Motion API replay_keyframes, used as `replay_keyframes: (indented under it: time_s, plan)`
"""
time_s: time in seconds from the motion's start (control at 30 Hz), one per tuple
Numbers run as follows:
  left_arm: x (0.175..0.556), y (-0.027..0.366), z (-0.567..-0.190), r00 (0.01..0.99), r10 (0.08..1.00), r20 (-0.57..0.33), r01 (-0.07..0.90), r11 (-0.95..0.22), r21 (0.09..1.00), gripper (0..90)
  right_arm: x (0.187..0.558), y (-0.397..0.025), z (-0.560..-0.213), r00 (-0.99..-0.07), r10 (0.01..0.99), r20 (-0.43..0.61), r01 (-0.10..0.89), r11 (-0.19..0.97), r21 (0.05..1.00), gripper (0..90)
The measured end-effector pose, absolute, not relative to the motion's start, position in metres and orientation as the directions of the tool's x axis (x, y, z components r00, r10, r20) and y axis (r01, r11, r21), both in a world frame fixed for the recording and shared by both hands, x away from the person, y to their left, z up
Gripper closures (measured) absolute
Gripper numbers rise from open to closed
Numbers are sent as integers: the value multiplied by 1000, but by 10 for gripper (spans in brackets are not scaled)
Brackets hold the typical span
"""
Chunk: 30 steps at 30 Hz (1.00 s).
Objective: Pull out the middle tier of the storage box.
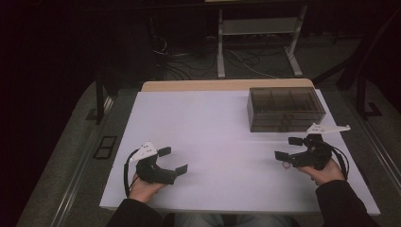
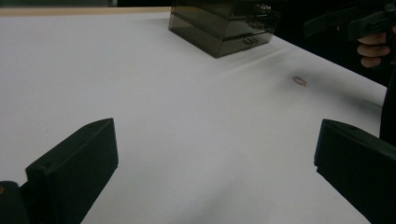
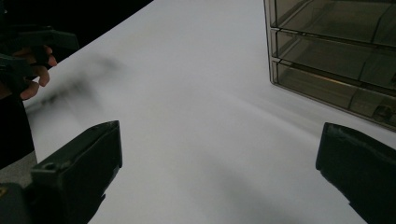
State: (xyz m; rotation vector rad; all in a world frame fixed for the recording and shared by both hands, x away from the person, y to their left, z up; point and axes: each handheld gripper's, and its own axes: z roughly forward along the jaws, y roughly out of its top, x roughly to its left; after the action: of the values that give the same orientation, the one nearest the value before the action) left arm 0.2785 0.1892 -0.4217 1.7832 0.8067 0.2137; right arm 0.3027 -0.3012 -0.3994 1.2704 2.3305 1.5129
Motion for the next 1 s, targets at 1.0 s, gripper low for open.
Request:
replay_keyframes:
  time_s: [1.0]
  plan:
    - [279,188,-422,754,612,-239,416,-162,895,0,324,-313,-412,-596,684,421,628,70,775,0]
